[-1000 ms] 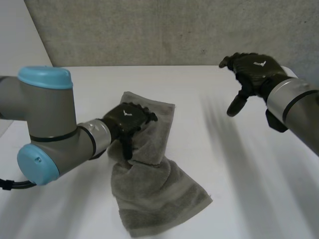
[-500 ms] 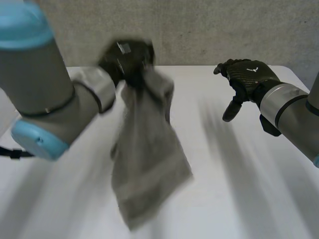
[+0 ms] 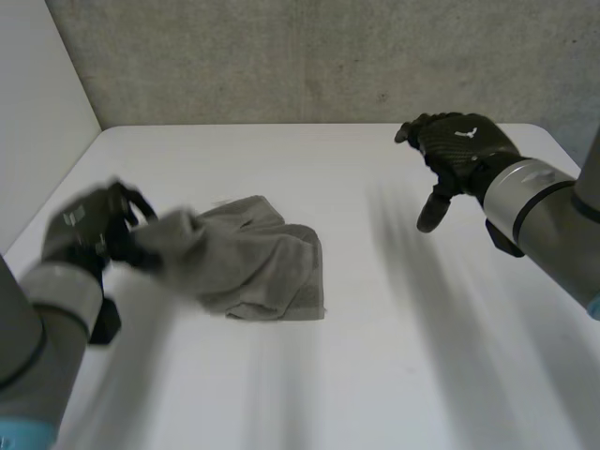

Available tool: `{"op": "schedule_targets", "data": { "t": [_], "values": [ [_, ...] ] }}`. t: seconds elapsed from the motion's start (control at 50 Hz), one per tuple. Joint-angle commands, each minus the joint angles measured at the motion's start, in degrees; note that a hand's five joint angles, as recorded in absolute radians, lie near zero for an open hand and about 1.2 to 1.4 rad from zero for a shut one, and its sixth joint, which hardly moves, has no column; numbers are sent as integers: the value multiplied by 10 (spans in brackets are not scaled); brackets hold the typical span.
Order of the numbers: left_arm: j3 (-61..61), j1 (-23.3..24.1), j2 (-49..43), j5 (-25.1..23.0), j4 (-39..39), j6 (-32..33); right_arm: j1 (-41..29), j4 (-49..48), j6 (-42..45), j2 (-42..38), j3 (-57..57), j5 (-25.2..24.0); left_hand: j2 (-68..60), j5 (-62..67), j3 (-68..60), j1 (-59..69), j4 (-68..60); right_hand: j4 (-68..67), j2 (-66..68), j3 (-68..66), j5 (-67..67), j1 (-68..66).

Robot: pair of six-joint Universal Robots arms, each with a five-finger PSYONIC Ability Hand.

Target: Fold the laundry

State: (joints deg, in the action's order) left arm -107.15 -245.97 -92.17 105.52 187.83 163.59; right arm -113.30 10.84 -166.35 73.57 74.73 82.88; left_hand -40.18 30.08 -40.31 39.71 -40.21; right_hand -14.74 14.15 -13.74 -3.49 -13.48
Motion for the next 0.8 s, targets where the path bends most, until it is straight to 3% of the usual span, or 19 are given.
{"op": "schedule_targets", "data": {
  "t": [0.02,0.04,0.08,0.24,0.32,0.44,0.58,0.64,0.8],
  "values": [
    [-89,-24,3,-94,12,87,-28,0,33,-24,-3,1,141,-140,142,-136,141,47,-41,37,35,35],
    [-94,-27,16,-108,9,122,-37,0,34,-29,-4,0,231,-230,233,-227,232,47,-41,37,35,35],
    [-93,-29,34,-110,9,147,-43,0,33,-36,-5,2,259,-258,260,-254,259,47,-41,37,35,35],
    [-60,-45,95,-118,16,200,-69,-9,0,-51,-9,-2,261,-260,262,-256,261,47,-41,37,35,35],
    [-30,-43,98,-124,17,210,-80,-22,-35,-82,-47,-31,259,-258,261,-255,260,47,-41,37,35,35],
    [25,-53,74,-184,17,220,-104,-14,-60,-129,-109,-62,241,-240,242,-236,241,21,-15,11,9,9],
    [96,-60,-54,-268,2,228,-151,5,-56,-214,-180,-76,211,-210,212,-206,211,-86,92,-96,-99,-99],
    [112,-60,-83,-278,-6,240,-169,1,-54,-245,-197,-76,187,-186,188,-182,187,-121,127,-131,-134,-134],
    [194,-61,-229,-277,-67,344,-210,-9,-26,-322,-244,-71,180,-179,182,-176,181,-174,180,-184,-186,-186]
  ]
}}
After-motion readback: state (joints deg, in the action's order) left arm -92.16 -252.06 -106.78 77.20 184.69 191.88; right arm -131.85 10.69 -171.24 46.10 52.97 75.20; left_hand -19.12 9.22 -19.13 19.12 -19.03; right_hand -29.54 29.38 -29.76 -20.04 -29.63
